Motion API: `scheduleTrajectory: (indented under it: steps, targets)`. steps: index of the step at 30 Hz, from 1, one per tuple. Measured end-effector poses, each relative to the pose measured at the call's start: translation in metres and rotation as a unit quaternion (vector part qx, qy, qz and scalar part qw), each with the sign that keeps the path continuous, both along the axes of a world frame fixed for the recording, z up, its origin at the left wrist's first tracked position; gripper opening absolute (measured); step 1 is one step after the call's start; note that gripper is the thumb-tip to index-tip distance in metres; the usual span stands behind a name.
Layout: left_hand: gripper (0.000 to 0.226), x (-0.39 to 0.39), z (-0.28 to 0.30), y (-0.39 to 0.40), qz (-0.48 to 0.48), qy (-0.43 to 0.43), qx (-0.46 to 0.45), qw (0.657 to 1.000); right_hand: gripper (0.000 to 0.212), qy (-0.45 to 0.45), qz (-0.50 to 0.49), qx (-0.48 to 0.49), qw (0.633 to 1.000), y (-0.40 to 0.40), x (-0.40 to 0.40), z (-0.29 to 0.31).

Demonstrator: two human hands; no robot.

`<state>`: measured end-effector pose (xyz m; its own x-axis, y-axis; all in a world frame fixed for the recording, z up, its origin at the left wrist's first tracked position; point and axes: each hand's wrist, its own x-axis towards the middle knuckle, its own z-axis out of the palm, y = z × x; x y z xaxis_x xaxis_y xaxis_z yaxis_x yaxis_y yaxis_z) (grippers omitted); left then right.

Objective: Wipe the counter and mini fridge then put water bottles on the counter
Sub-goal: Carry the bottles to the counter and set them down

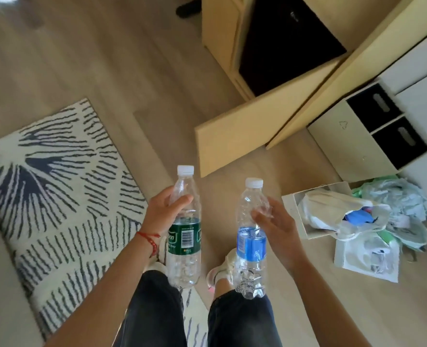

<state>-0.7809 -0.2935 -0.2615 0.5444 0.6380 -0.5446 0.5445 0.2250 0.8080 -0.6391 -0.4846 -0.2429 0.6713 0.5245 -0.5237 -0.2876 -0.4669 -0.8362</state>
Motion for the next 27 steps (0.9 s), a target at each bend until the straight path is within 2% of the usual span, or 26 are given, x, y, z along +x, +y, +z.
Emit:
scheduleTrajectory:
  steps: [3,7,14,18,27]
  targets:
    - [0.006,-0.052,0.005,0.031,0.055,-0.002,-0.005,0.998,0.039,-0.003,0.039,-0.003,0.999,0.045,-0.036,0.003]
    - [0.009,-0.134,0.011,0.072,0.156,-0.016,-0.035,0.987,0.028,0.006,0.082,0.017,0.996,0.106,-0.099,0.006]
    - [0.018,-0.250,0.015,0.133,0.270,-0.007,-0.061,0.961,0.030,0.025,0.157,0.012,0.987,0.197,-0.180,0.000]
    - [0.009,-0.266,0.011,0.161,0.311,-0.010,-0.067,0.948,0.031,0.030,0.172,0.019,0.985,0.240,-0.185,-0.003]
    - [0.012,-0.226,0.004,0.264,0.318,-0.025,-0.073,0.945,0.037,0.051,0.168,-0.019,0.984,0.348,-0.152,-0.022]
